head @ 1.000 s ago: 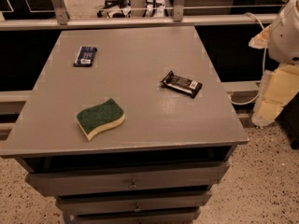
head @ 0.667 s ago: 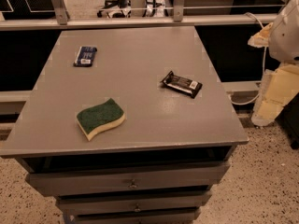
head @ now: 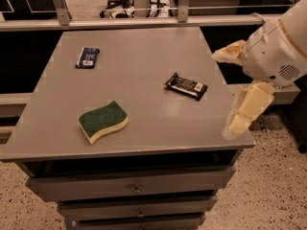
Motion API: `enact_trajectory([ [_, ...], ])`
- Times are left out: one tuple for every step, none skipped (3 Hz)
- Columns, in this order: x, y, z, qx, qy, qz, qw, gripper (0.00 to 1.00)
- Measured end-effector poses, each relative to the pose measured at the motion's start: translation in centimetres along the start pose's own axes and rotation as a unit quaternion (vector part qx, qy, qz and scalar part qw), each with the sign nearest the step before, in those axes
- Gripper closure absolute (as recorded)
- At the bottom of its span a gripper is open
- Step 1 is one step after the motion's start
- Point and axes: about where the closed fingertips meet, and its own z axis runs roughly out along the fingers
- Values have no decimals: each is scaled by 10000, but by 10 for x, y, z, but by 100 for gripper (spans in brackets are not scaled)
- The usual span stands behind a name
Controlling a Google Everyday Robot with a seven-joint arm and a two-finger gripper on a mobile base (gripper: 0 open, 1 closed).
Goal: Pick sponge
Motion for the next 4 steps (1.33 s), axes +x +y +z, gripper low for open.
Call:
enact_trajectory([
  [-23,8,34,-304,-697,-180,9969,0],
  [-39,-6,63,-90,-982,-171,9950,0],
  [-40,-7,62,-61,-985,-172,9950,0],
  [-36,-14,76,-137,-1254,-242,9917,0],
])
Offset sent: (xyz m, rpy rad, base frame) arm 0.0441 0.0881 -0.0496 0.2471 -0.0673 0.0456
